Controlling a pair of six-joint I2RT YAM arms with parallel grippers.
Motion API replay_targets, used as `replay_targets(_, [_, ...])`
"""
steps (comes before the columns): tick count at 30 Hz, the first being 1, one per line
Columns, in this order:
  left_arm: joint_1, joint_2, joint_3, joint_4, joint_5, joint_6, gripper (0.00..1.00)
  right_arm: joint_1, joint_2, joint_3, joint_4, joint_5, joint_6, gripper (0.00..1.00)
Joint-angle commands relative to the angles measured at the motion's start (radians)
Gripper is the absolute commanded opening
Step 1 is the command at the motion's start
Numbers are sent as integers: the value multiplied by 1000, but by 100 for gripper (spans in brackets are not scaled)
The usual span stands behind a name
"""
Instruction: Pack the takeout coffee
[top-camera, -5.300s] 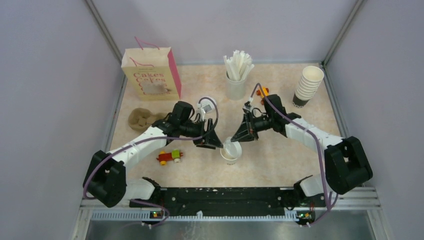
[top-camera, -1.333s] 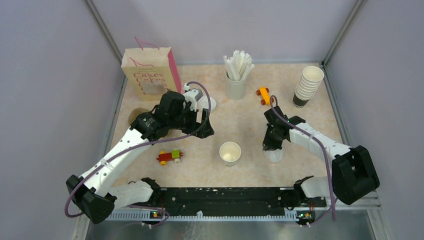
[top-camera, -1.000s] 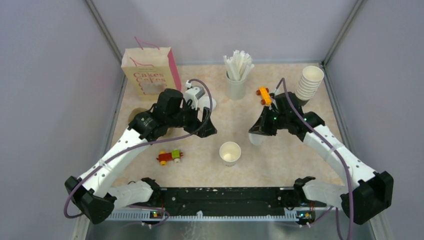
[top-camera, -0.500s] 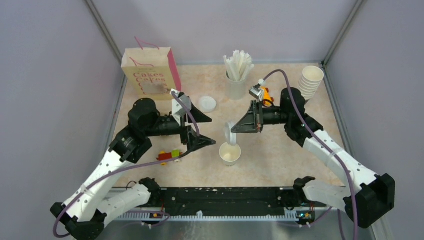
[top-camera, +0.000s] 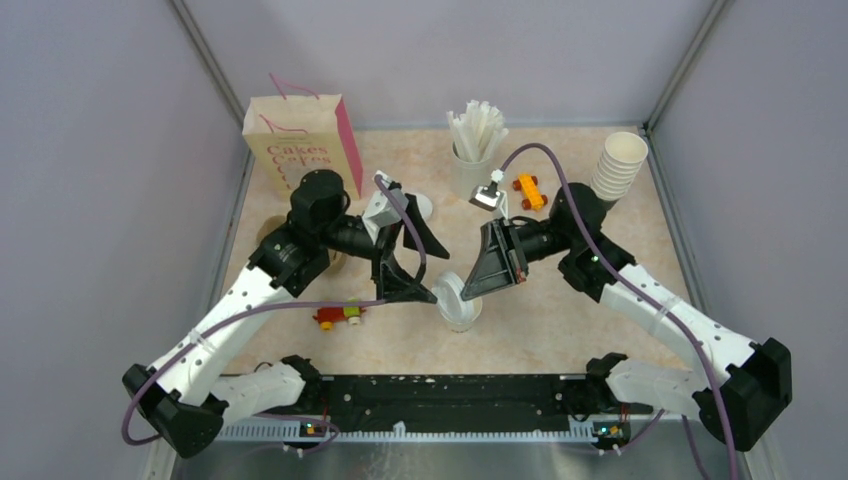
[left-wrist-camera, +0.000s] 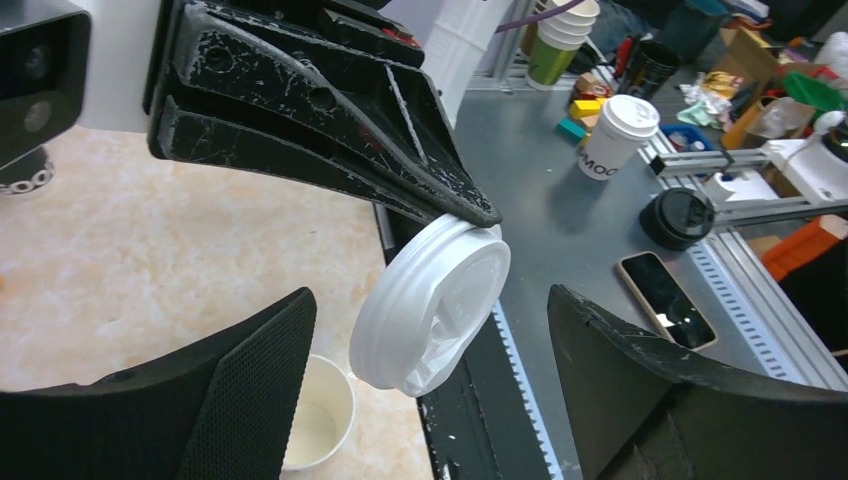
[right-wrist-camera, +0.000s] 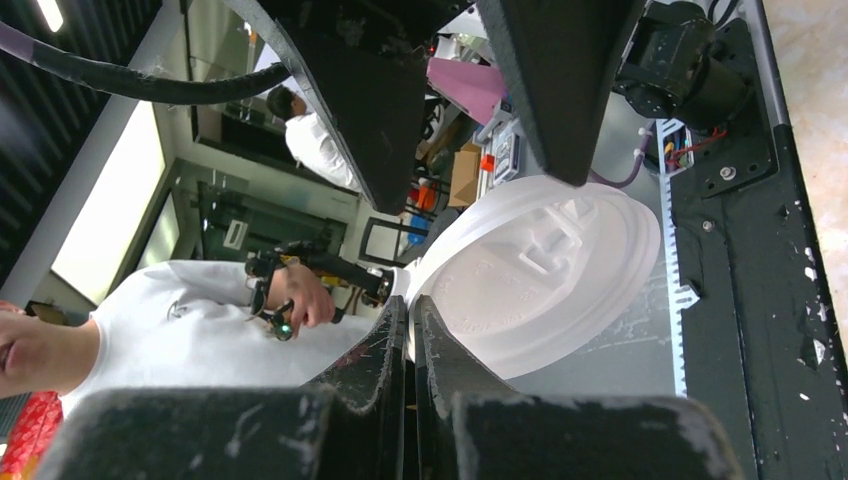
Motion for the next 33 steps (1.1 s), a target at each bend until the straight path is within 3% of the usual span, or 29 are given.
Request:
replay_targets(1, [-8, 43, 40, 54, 123, -24, 88, 11, -22, 39, 44, -21, -12, 0])
replay_targets(3, [-9, 51, 20, 87, 139, -36, 85, 13, -29, 41, 46, -22, -14, 0])
replay_targets(9, [-34, 59, -92, 357, 134, -203, 89, 21, -40, 42, 37, -31, -23, 0])
replay_targets(13, [-63, 73, -131, 416, 147, -256, 87, 22, -45, 37, 50, -29, -21, 0])
replay_targets(14, [-71, 75, -137, 417, 150, -258, 85, 22, -45, 37, 52, -27, -21, 0])
replay_targets(18, [-78, 74, -163, 428, 120, -266, 60, 22, -45, 29, 50, -30, -27, 0])
replay_targets(23, [-78, 47, -191, 432, 22, -307, 43, 20, -45, 6, 17, -11, -54, 0])
replay_targets(27, [-76, 39, -184, 355, -74, -370, 36, -24, -37, 67, -200, 82, -196, 18])
replay_targets(33, [-75, 73, -131, 140, -228, -455, 36, -62, -68, 81, -303, 274, -274, 40])
